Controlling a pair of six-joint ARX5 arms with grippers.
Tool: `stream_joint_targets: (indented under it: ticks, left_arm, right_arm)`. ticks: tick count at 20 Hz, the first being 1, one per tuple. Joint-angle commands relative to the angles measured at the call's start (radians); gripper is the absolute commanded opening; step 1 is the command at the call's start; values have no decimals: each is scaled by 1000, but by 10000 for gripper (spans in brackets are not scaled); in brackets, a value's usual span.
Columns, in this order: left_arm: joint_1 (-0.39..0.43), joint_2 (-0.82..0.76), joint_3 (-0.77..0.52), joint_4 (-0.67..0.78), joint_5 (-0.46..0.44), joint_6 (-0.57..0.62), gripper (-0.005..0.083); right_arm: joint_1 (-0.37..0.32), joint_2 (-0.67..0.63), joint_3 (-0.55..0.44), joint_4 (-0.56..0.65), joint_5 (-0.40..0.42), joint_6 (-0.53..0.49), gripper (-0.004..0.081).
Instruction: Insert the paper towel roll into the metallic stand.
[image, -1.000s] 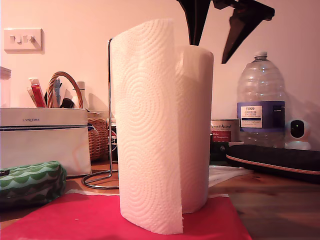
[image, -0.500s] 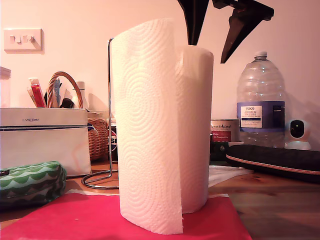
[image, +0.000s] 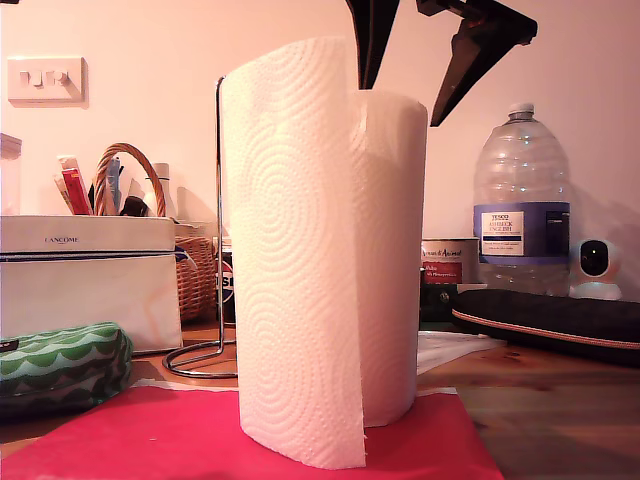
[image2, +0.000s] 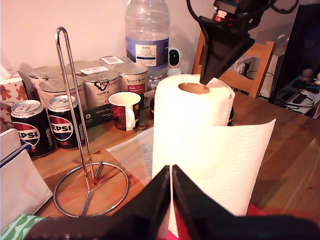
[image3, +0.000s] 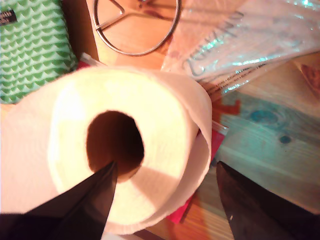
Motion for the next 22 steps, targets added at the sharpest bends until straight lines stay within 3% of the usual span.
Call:
stream_joint_targets:
  ticks: [1,5,9,11,13,18,20,22]
  left_arm:
    - [-3,5,-17,7,5,5,-19]
    - [-3,5,-17,5,5,5,-19]
    - [-3,5,-17,6,4,5,-19]
    - [-3,5,-17,9,6,5,-19]
    - [-3,6,-17,17,3,4,-18]
    - [-3,104,-17,181,-17,5,-4]
    - [-3,177,-17,286,-35,16,41]
    - [-3,262,-17,380,-53,17,147]
  right_arm:
    - [9,56,11,7,10,18,572]
    - [9,73,11,10,54,22,536]
    - [9,76,11,14,53,20,385]
    - [10,76,11,19,52,10,229]
    - [17,76,11,16,50,-32,-8]
    - [17,76,11,-1,54,-95,-12]
    - [17,76,11,-6,54,-111,-12]
    - [15,76,11,-10,60,-124,-12]
